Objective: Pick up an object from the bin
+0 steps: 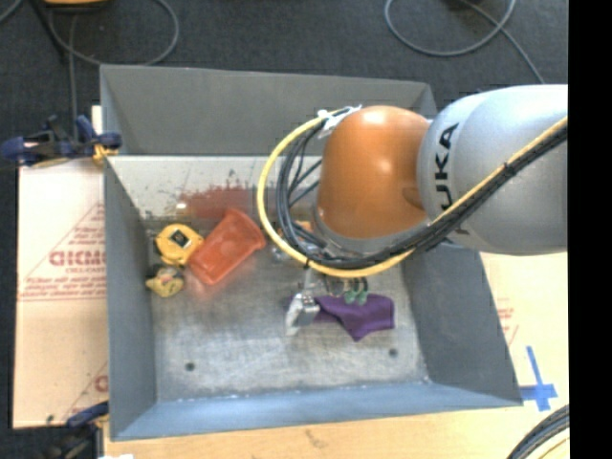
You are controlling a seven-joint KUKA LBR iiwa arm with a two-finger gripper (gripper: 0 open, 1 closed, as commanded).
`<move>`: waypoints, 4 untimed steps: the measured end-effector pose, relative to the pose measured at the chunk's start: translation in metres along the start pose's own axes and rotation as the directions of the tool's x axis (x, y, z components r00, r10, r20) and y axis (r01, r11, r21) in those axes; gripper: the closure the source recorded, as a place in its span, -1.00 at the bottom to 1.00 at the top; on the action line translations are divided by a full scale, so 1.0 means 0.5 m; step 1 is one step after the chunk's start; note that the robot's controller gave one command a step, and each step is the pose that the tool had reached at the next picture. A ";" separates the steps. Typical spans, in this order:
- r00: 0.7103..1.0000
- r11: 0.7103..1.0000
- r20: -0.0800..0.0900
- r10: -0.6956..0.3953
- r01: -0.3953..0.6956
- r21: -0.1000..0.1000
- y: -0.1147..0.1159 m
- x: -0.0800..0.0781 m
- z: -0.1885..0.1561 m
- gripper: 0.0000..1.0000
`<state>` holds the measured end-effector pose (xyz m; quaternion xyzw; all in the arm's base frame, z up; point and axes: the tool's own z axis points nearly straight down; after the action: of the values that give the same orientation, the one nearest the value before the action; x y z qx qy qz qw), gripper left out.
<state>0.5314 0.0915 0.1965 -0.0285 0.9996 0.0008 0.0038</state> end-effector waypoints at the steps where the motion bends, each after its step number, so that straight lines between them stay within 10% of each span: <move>1: 0.997 0.997 0.001 -0.077 0.077 0.002 -0.053 -0.020 0.117 -1.00; 2: 0.992 0.992 -0.012 -0.125 0.125 0.000 -0.131 -0.024 0.151 -1.00; 3: 0.997 0.997 -0.017 -0.072 0.072 -0.002 -0.195 -0.061 0.238 1.00; 4: 0.997 0.997 -0.016 -0.071 0.071 -0.002 -0.196 -0.062 0.238 1.00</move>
Offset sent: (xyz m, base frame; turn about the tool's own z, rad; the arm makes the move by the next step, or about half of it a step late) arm 0.0201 -0.0740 -0.0676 -0.1326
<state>0.5686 -0.0041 0.0777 -0.0641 0.9979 0.0012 -0.0043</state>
